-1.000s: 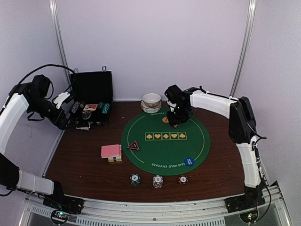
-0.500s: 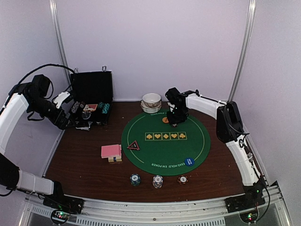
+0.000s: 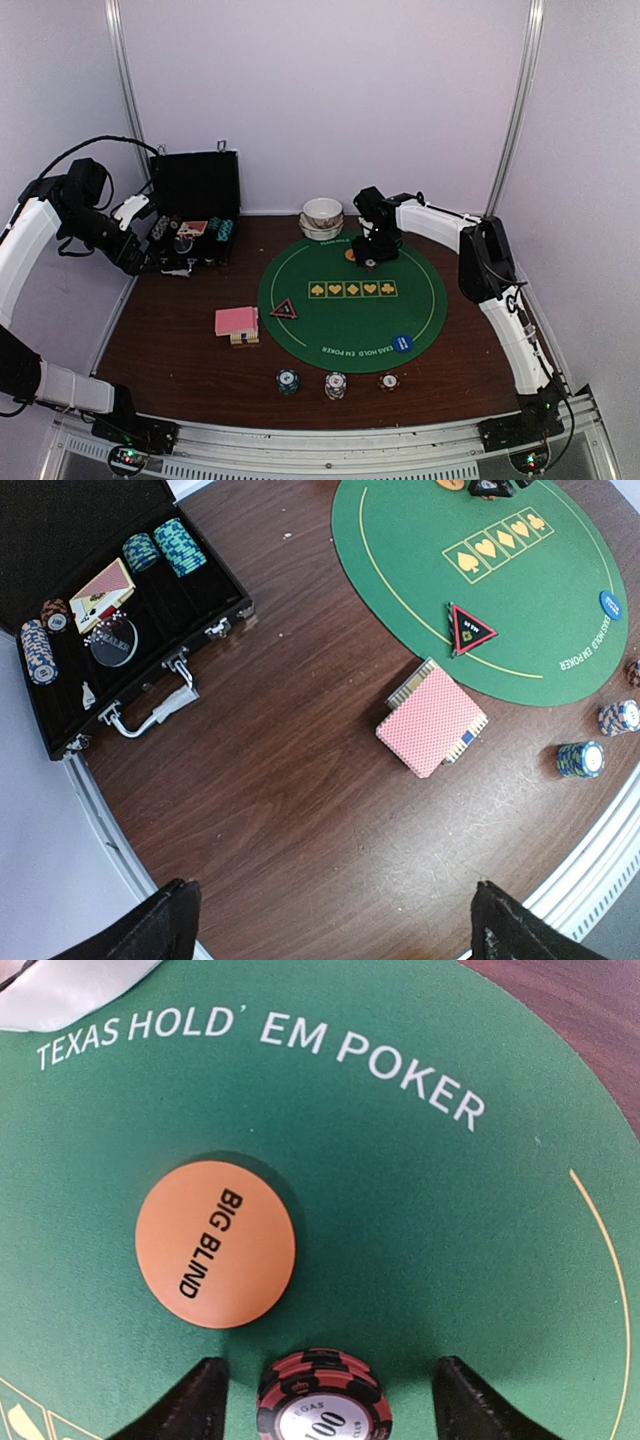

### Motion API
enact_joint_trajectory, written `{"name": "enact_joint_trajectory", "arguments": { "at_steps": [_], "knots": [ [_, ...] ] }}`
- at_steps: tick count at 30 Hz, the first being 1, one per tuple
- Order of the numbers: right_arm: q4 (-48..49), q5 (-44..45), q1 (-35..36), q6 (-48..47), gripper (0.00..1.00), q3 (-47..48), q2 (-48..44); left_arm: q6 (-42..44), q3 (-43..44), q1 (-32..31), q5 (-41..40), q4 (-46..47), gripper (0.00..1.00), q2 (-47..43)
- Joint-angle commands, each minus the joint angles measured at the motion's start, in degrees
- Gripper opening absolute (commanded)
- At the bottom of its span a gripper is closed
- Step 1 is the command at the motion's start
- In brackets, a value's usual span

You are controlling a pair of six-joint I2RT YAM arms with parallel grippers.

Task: Distribute texas hold em gaming equipment
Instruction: Place the poker chips pile in the big blind area.

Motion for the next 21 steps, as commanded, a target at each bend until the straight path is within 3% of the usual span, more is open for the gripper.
{"name": "enact_joint_trajectory", "arguments": {
  "at_steps": [1, 7, 15, 21],
  "knots": [
    [0.05, 0.16, -0.16, -0.60, 0.75, 0.92, -3.86, 0.57, 0.91, 0.44, 0.37, -0.04, 0.98, -0.53],
    [0.75, -2.27, 2.34, -1.56, 0.79, -7.05, -14.97, 0.39, 1.07, 0.44, 0.10, -0.03, 0.97, -0.74],
    [6.10, -0.48, 13.21, 0.07, 0.85, -38.24, -38.87, 0.32, 1.17, 0.39, 0.38, -0.08, 0.98, -0.37],
    [3.38, -0.40, 23.70, 5.12, 0.87, -54.68, -49.27, 0.13, 1.46, 0.42, 0.72, -0.06, 0.98, -0.03]
  ]
}}
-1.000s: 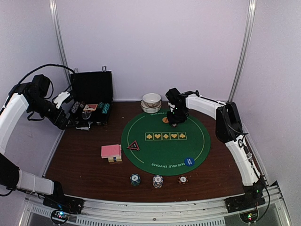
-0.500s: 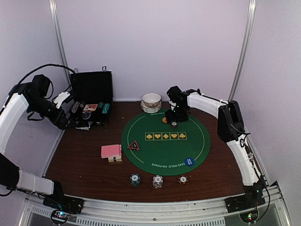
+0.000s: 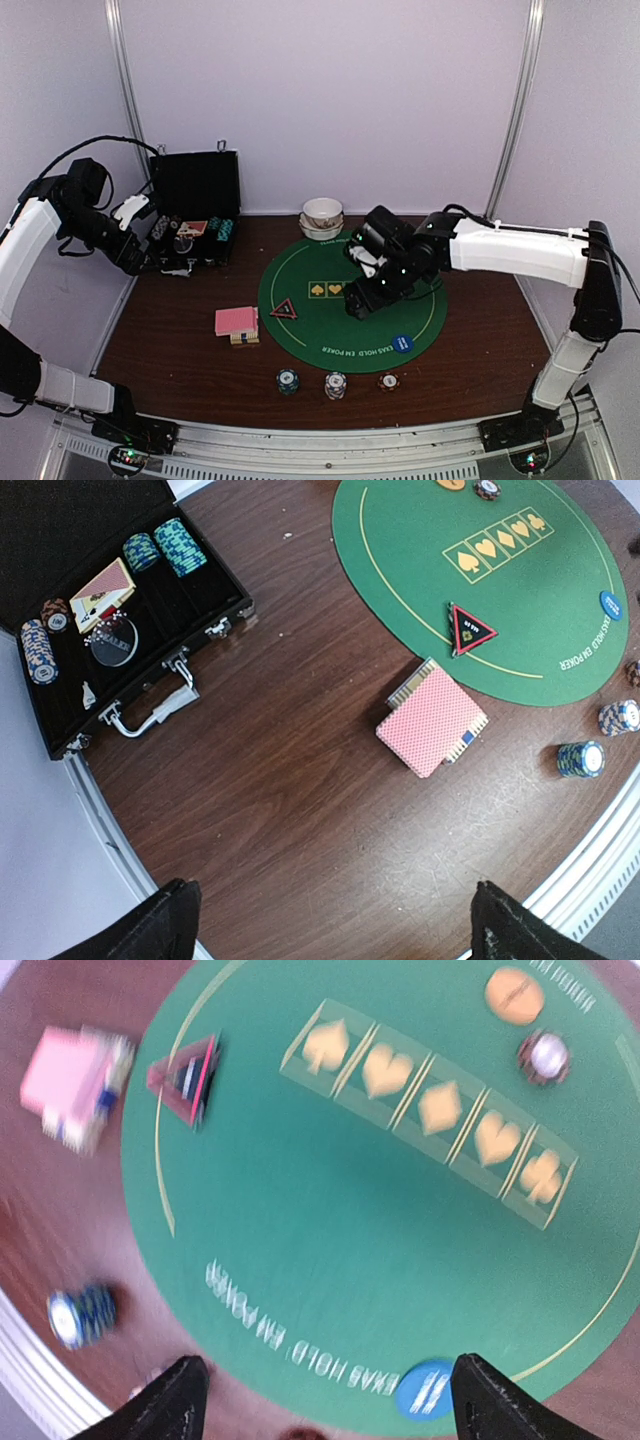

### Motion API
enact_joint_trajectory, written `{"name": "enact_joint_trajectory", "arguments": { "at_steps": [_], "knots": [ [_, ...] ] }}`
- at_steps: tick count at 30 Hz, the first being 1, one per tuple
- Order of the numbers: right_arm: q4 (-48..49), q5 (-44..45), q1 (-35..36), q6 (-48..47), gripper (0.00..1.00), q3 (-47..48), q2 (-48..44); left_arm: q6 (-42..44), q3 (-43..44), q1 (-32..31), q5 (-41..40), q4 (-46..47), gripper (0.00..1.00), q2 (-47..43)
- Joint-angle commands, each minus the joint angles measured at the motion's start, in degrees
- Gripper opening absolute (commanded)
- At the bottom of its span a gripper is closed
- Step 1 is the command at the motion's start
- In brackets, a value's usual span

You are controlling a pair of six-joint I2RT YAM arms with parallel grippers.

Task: Distribute texas hold em gaming equipment
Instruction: Pick up the pile of poker chips from the pile of poker chips.

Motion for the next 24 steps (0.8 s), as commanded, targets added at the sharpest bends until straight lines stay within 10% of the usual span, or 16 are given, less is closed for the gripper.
{"name": "enact_joint_trajectory", "arguments": {
  "at_steps": [1, 24],
  "knots": [
    [-2.99, 1.01, 5.68, 4.96, 0.88, -10.72, -4.46, 0.16, 1.44, 0.45, 0.68, 0.07, 0.98, -0.02],
    [3.63, -1.91, 13.99, 12.29, 0.79, -26.61, -4.41, -0.19, 1.13, 0.40, 0.65, -0.19, 0.97, -0.53]
  ]
}}
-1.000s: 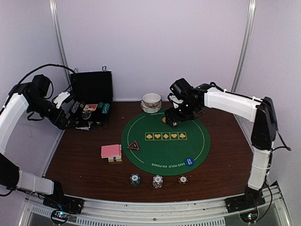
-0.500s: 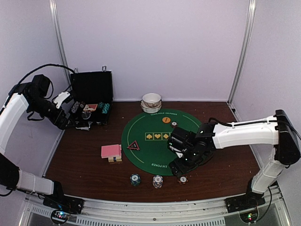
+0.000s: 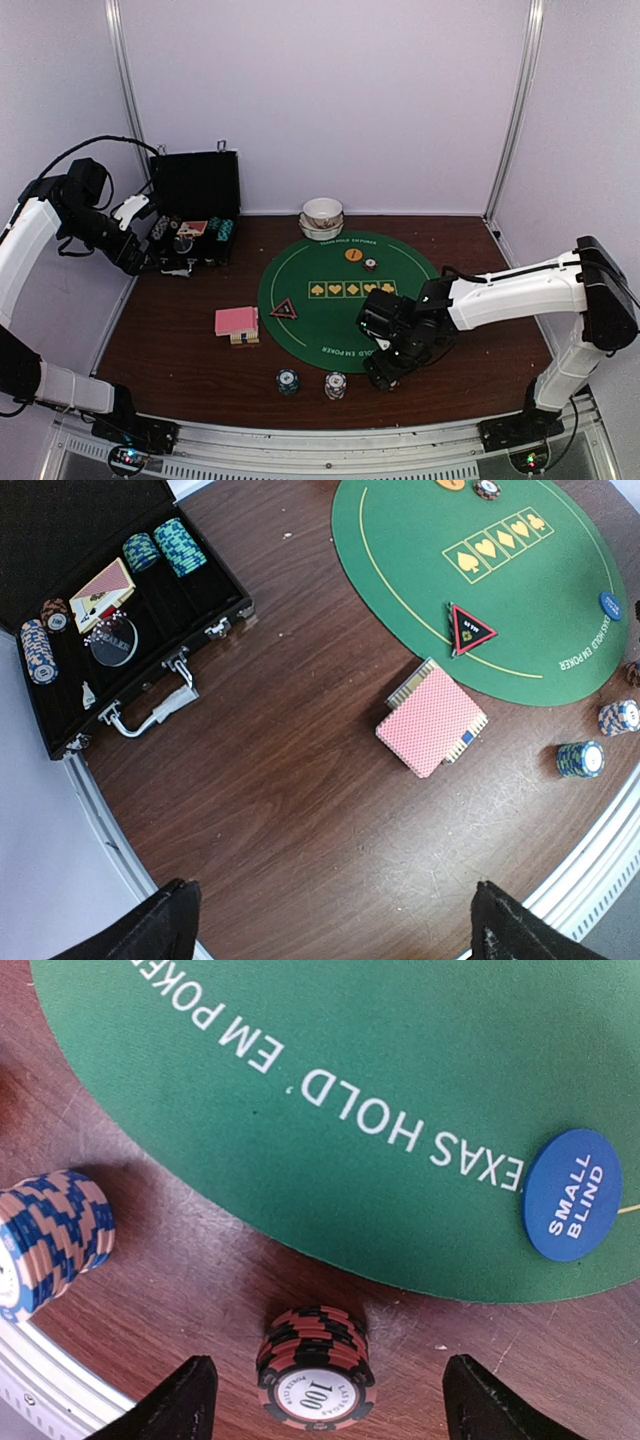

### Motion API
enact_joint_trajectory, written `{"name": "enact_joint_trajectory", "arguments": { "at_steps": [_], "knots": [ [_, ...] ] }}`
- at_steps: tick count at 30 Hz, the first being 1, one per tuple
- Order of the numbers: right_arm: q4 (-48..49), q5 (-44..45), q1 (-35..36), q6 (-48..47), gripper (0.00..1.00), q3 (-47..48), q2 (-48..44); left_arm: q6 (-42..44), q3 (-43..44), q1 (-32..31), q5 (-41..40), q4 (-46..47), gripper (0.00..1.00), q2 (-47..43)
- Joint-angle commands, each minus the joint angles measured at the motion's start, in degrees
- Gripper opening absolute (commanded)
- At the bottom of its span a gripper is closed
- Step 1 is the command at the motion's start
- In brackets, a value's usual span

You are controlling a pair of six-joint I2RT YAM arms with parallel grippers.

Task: Distribute texas hold em gaming equipment
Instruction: Pick up the pile of poker chips from the pile of poker chips.

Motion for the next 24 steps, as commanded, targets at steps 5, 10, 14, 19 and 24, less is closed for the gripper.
{"name": "enact_joint_trajectory", "arguments": {
  "at_steps": [5, 10, 14, 19, 24],
  "knots": [
    [2.23, -0.29, 0.46, 0.50, 0.73, -1.42, 2.67, -0.17, 1.33, 0.44, 0.63, -0.19, 0.98, -0.54],
    [2.07, -0.16, 0.44, 0.01, 0.67, -1.39, 2.88, -0.16, 1.50, 0.40, 0.62, -0.16, 0.98, -0.67],
    [1.85, -0.35, 0.44, -0.19, 0.61, -1.35, 2.88, -0.25, 1.50, 0.42, 0.65, -0.30, 0.98, -0.69],
    [1.38, -0.56, 0.51, -0.16, 0.51, -1.40, 2.37, -0.16, 1.53, 0.33, 0.52, -0.34, 0.98, -0.81],
    [0.48, -0.46, 0.57, -0.15, 0.43, -0.85, 1.93, -0.16, 1.67, 0.43, 0.80, -0.30, 0.97, -0.67]
  ]
}}
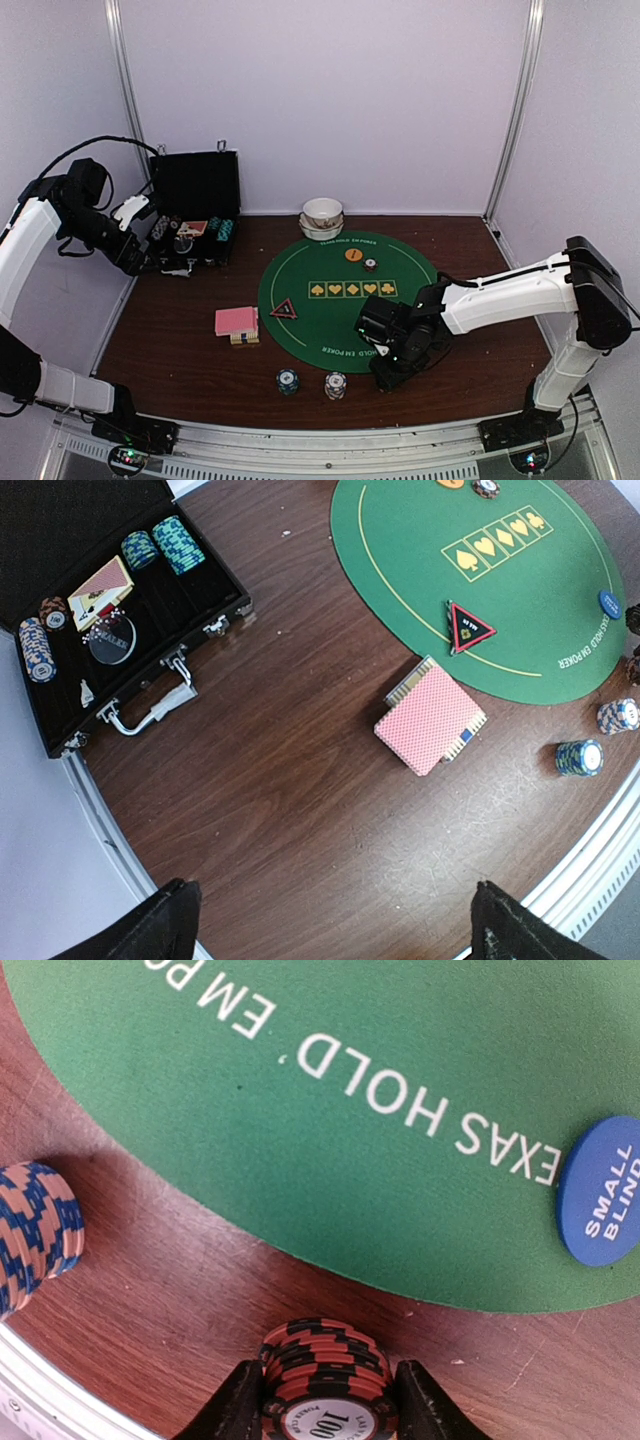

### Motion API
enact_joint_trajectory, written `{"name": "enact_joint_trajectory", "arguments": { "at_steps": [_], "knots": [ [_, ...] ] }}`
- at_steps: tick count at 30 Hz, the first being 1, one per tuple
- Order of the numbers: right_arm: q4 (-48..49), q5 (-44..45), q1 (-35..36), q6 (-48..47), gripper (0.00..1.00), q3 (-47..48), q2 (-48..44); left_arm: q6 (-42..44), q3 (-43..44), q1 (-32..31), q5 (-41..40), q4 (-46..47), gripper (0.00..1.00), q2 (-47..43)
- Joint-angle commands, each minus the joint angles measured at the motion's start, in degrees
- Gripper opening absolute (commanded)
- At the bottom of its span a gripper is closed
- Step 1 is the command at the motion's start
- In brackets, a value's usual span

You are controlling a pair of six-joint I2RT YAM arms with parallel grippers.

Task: Distribute texas hold em gaming equipment
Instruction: Pick up the pile of poker chips from the pile of poker chips, then place the poker chips pile in the dealer area.

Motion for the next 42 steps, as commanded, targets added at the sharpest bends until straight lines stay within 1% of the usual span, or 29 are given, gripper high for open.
{"name": "enact_joint_trajectory", "arguments": {
  "at_steps": [1, 5, 11, 18, 20, 24, 29, 37, 42],
  "knots": [
    [-1.35, 0.59, 0.46, -0.26, 0.42, 0.57, -0.73, -0.16, 1.74, 0.46, 0.82, -0.06, 0.98, -0.65],
    [-4.12, 0.81, 0.51, -0.76, 0.38, 2.34, -1.74, -0.16, 1.84, 0.40, 0.74, -0.01, 0.98, -0.66],
    [-8.74, 1.25, 0.72, -1.85, 0.37, 6.52, -2.85, -0.08, 1.66, 0.47, 0.94, 0.04, 0.98, -0.73],
    [-12.02, 2.12, 0.81, -3.45, 0.36, 11.01, -1.89, 0.26, 1.57, 0.40, 0.90, 0.01, 0.98, -1.03],
    [-12.22, 2.82, 0.72, -4.18, 0.35, 13.72, -0.41, 0.32, 1.49, 0.41, 0.99, 0.04, 0.98, -1.08],
    [-14.38, 3.88, 0.28, -6.12, 0.34, 23.66, 5.81, 0.19, 1.50, 0.47, 0.91, 0.05, 0.97, -1.13],
    [-12.37, 3.81, -1.19, -7.65, 0.34, 35.28, 15.29, 0.36, 0.99, 0.47, 0.59, 0.03, 0.98, -1.75],
    [-10.23, 1.14, -4.19, -9.48, 0.34, 52.93, 31.77, 0.37, 1.77, 0.48, 1.40, -0.02, 0.97, -1.34],
    [-10.98, -0.48, -5.56, -9.84, 0.34, 61.21, 39.89, 0.36, 1.92, 0.38, 1.81, -0.01, 0.98, -1.16]
  ]
}}
